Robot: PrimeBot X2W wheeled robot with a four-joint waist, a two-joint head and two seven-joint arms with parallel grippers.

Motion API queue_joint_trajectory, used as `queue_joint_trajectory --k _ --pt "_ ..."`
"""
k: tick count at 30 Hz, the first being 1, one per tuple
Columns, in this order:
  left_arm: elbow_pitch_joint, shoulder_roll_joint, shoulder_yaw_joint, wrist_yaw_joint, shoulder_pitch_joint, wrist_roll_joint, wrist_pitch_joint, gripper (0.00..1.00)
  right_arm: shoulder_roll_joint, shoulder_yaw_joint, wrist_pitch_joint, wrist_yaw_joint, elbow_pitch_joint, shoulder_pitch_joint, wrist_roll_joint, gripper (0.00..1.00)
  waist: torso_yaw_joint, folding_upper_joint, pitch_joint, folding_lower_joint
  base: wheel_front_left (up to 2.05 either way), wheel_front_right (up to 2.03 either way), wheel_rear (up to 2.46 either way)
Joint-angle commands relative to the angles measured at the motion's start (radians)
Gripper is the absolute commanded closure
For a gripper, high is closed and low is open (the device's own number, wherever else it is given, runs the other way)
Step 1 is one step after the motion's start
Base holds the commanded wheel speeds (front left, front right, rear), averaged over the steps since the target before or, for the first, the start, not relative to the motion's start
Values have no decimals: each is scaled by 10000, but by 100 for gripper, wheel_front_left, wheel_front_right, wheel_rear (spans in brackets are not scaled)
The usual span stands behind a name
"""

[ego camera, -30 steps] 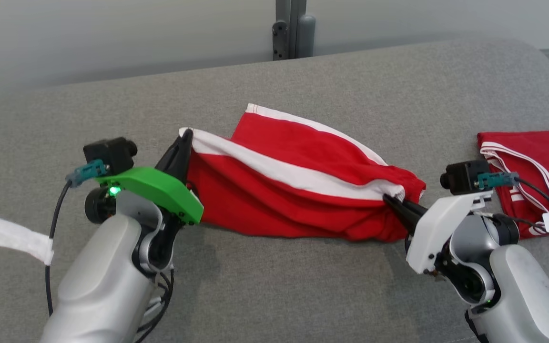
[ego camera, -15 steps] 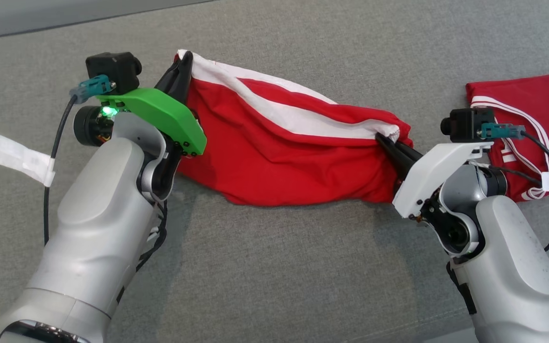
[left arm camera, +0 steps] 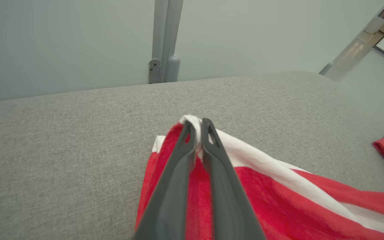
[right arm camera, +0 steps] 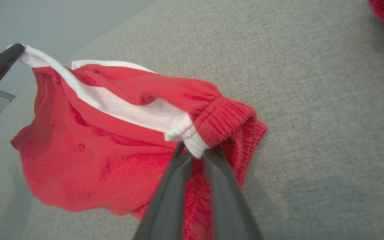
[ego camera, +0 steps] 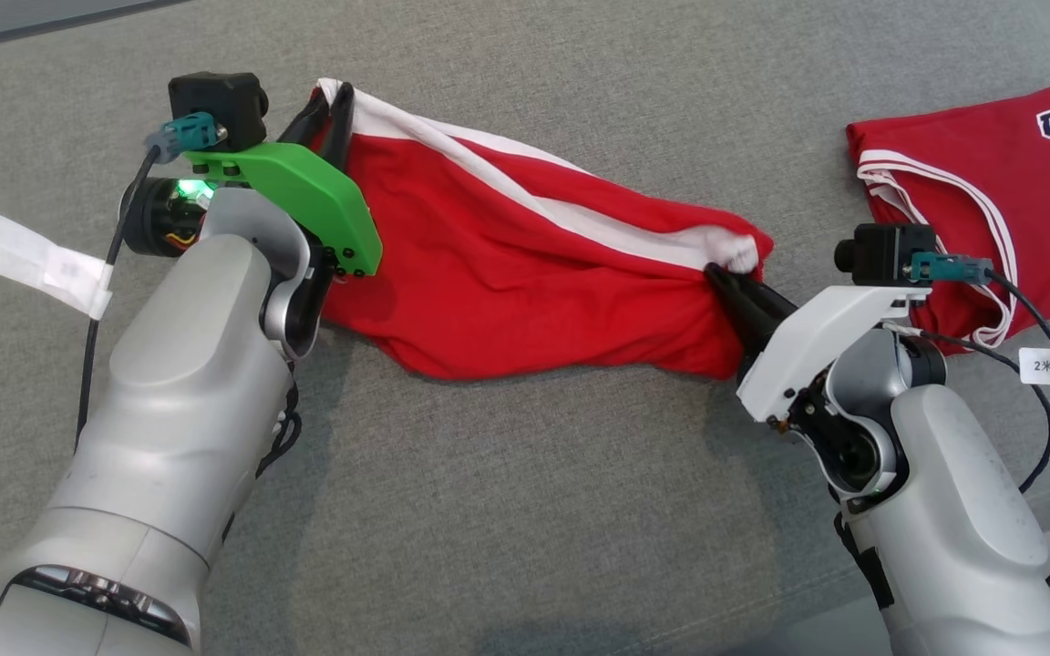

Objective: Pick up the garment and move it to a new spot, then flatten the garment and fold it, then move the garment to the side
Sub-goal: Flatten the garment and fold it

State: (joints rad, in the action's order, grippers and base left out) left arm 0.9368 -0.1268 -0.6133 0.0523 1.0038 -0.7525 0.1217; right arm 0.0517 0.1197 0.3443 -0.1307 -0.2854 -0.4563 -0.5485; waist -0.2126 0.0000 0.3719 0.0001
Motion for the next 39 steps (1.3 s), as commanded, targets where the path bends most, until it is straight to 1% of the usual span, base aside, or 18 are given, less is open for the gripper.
queue_joint_trajectory --k 1,4,8,13,18,19,21,23,26,29,33,35,39 --pt "165 -27 -109 -52 161 127 45 0 -4 106 -73 3 -63 -97 -227 0 -17 0 -19 -1 0 0 0" --pt "452 -18 -302 -27 129 352 242 0 4 88 -209 3 -103 -41 -585 0 53 0 -182 -1 0 0 0" --pt "822 -13 -535 -1 -193 524 491 0 -2 -90 -225 3 127 469 -579 0 214 0 -559 -1 0 0 0" --pt "1212 -71 -796 119 -700 628 625 0 3 -531 -329 3 896 1551 -102 0 321 0 -1179 -1 0 0 0" --pt "1551 -107 -870 143 -1332 537 751 0 -7 -914 -655 1 1721 2875 701 0 250 0 -1826 -1 0 0 0" --pt "1612 -114 -876 126 -1443 508 750 0 -9 -967 -826 3 1880 3086 879 0 225 0 -1936 -1 0 0 0" --pt "1762 -127 -950 76 -1672 545 770 0 -3 -959 -1537 1 2354 3475 1374 0 146 0 -2178 -1 0 0 0" --pt "1902 -148 -1038 -16 -1824 631 786 0 15 -828 -2233 1 2631 3949 2145 0 50 0 -2379 -1 0 0 0" --pt "2079 -179 -1131 -115 -2001 680 788 0 35 -705 -3098 3 2891 4394 2875 0 -122 0 -2561 -1 0 0 0" --pt "2252 -256 -1146 -187 -2083 655 758 0 148 -457 -3818 3 3043 4750 3348 0 -367 0 -2610 -1 0 0 0" --pt "2460 -385 -1141 -314 -1906 638 646 0 259 -238 -4246 3 3135 4985 3619 0 -721 0 -2441 -1 0 0 0" --pt "2595 -475 -1171 -447 -1729 683 504 0 263 -153 -4366 3 3195 5063 3680 0 -867 0 -2301 -1 0 0 0" --pt "2801 -561 -1186 -600 -1446 666 104 0 281 105 -4416 3 3231 5062 3446 0 -1165 0 -1977 -1 0 0 0"
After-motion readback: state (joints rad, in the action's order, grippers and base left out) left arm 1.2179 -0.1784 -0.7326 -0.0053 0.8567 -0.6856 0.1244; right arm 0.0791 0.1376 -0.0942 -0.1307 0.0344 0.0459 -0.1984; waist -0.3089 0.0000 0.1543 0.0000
